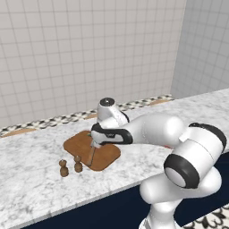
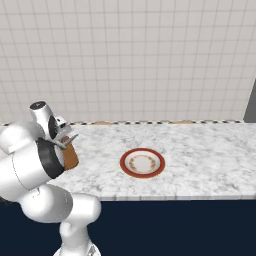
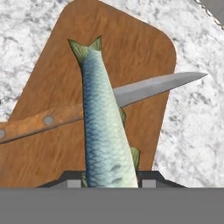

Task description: Pick up the knife from the drawer and place it on the cutting board. Then place the meat from the plate to the cutting board.

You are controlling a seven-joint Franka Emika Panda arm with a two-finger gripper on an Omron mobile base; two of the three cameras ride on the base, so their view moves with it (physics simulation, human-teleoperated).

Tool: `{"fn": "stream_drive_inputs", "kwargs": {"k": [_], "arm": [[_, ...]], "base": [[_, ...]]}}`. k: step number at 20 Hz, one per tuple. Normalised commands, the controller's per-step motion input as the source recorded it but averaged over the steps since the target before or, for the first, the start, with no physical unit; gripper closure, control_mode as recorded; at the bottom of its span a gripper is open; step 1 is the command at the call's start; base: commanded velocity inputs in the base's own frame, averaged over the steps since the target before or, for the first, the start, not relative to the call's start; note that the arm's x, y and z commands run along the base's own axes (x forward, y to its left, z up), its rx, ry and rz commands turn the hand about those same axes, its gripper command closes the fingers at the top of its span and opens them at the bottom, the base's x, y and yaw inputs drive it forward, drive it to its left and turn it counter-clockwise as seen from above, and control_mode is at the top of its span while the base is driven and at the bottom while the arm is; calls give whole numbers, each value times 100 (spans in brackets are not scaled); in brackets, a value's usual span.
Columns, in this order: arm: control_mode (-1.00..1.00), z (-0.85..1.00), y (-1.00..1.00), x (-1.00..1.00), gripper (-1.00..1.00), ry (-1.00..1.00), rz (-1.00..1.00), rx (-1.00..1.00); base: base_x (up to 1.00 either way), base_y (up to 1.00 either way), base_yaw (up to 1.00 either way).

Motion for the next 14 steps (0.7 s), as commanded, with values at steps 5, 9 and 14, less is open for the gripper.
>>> {"fn": "stream_drive_inputs", "kwargs": {"k": [5, 9, 14], "arm": [[-100, -11, 4, -2, 100, -3, -11, 0], [-100, -18, 0, 0, 100, -3, -13, 0], [-100, -23, 0, 2, 100, 0, -8, 0]], "base": [[0, 0, 0], [0, 0, 0], [0, 0, 0]]}}
